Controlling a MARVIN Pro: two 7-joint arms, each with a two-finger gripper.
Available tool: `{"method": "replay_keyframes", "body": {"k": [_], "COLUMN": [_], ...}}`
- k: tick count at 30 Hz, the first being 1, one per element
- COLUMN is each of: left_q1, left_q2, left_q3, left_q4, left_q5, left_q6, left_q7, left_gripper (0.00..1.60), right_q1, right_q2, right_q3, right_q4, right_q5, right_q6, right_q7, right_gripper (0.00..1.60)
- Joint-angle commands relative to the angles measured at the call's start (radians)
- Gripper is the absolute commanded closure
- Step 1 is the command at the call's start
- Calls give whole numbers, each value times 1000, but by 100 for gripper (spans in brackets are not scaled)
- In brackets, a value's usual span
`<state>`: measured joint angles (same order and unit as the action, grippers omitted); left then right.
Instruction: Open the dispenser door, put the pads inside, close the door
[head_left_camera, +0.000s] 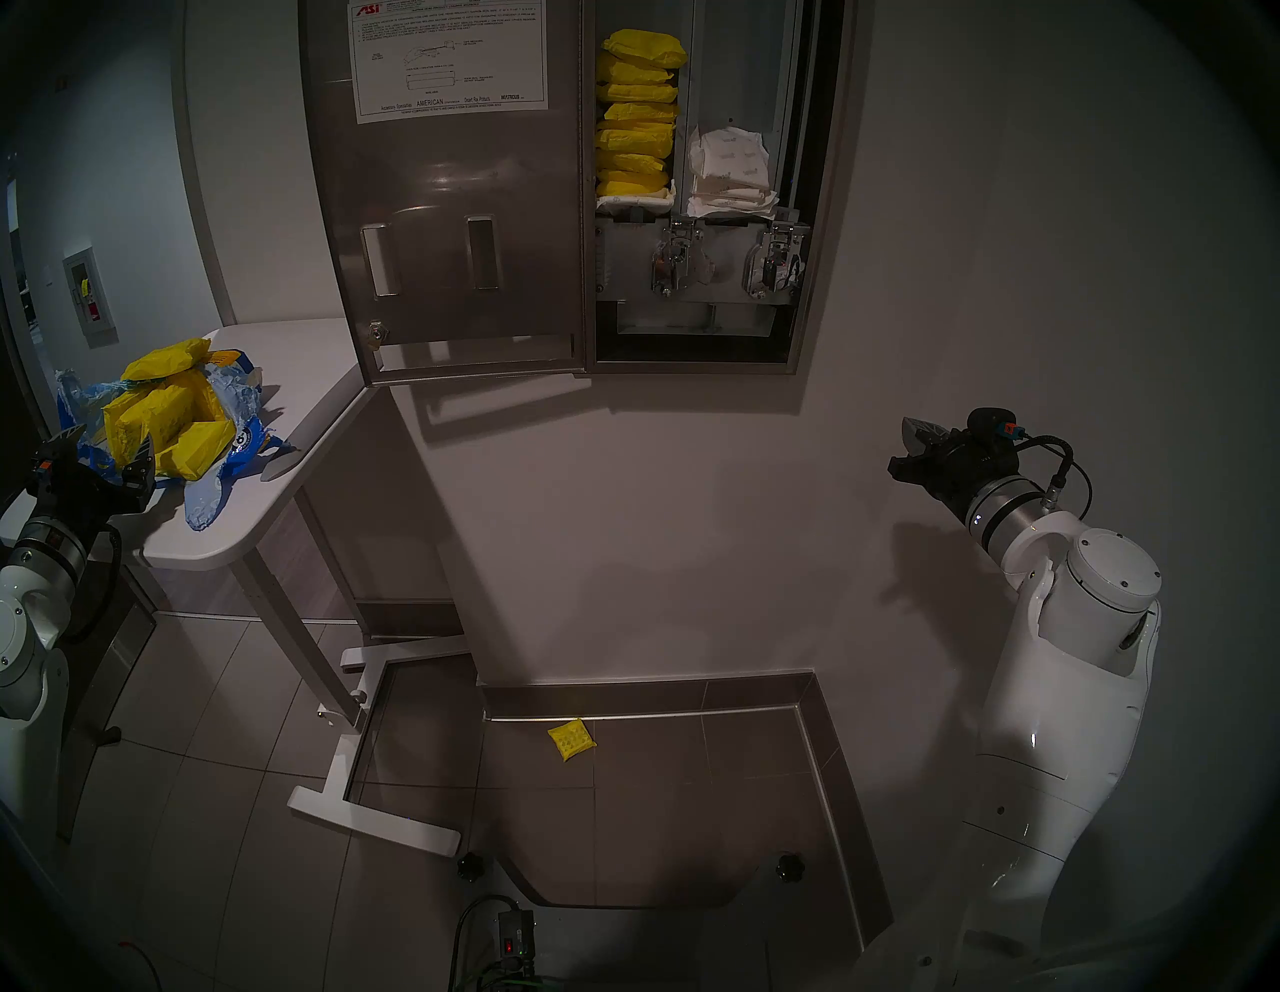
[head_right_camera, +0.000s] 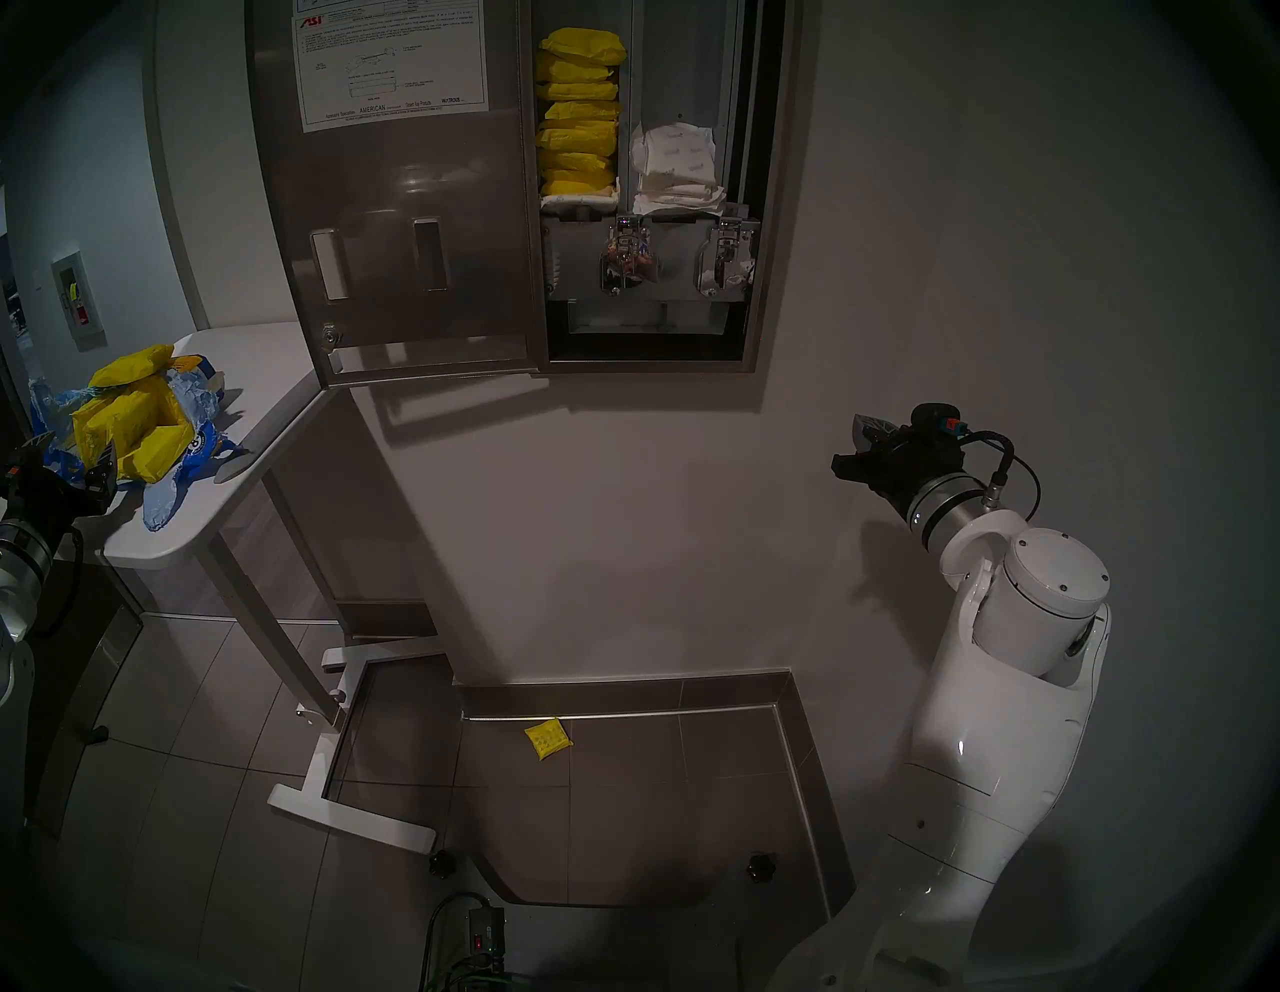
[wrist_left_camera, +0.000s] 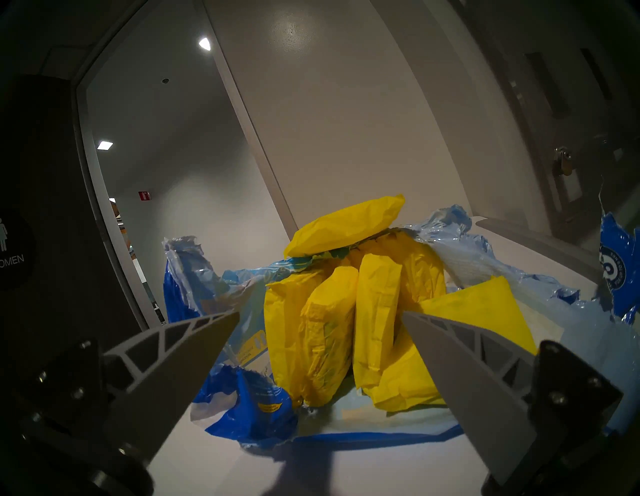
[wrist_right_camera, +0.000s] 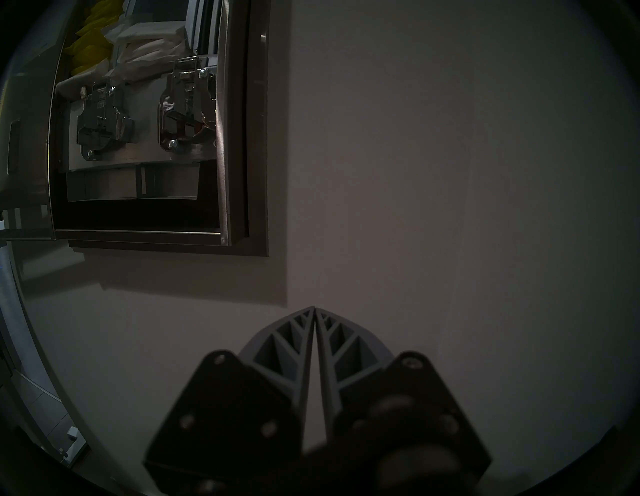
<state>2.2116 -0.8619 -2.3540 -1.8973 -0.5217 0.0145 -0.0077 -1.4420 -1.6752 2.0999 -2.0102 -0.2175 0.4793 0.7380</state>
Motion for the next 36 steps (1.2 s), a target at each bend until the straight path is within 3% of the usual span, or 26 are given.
{"method": "replay_keyframes", "body": {"k": [1,36], "left_q1": [-23,-78], "left_q2": [21,65], "left_q3": [-28,62], "left_q4": [-31,14], "left_q5": [-5,-56], "left_q6": [-7,23], "left_q7": [2,39], "left_gripper": [0,0], "right_q1": [20,20], "right_q2": [5,5], "right_q3": [-1,-2], "right_q4": [-33,-33], "right_q5": [5,5], "right_q6": [-10,-10], "right_q7": [-2,-2], "right_gripper": [118,118]}}
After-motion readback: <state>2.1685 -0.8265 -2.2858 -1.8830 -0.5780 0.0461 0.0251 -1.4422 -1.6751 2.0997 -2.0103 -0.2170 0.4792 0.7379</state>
